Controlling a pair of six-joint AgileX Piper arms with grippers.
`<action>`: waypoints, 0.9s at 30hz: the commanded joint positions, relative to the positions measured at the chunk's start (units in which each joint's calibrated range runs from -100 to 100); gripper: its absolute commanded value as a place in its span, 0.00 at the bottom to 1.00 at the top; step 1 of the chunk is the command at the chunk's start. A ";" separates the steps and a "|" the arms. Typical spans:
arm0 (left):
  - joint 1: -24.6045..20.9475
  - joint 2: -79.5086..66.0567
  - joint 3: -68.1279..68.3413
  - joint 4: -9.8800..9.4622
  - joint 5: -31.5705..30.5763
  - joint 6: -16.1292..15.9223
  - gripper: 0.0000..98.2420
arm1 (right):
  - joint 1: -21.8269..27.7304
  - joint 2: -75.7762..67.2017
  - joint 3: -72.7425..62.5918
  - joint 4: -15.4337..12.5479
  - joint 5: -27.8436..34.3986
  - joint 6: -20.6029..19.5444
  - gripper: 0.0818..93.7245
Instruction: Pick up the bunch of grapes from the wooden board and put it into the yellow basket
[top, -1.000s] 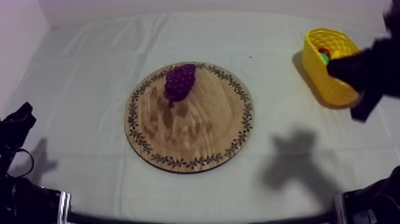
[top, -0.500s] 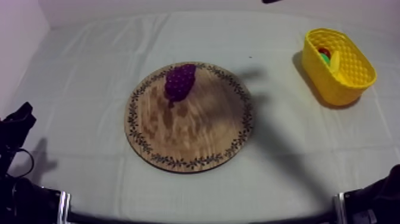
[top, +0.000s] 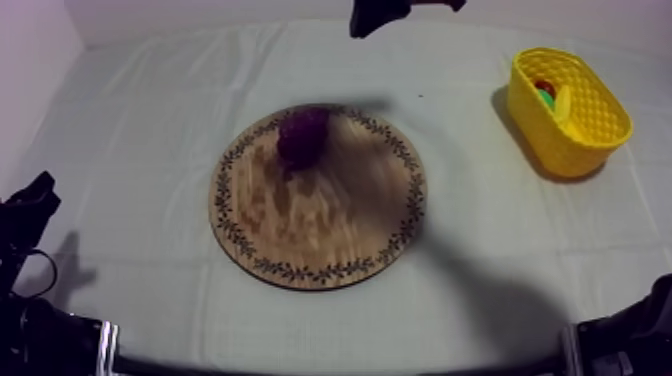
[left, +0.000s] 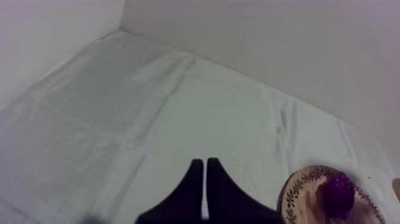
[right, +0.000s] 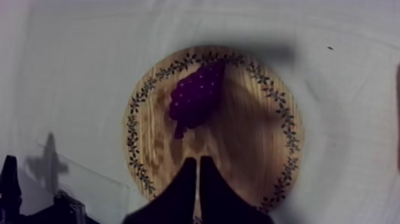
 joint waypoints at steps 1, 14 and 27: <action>0.02 0.01 -0.04 -0.02 0.01 0.02 0.00 | -0.70 3.04 -2.78 0.50 1.20 -0.11 0.00; 0.02 0.01 -0.04 -0.02 0.01 0.02 0.00 | -2.16 8.11 -9.19 2.59 4.06 -3.52 0.58; 0.02 0.01 -0.04 -0.02 0.01 0.02 0.00 | -1.95 12.27 -7.68 1.38 3.54 -5.09 0.77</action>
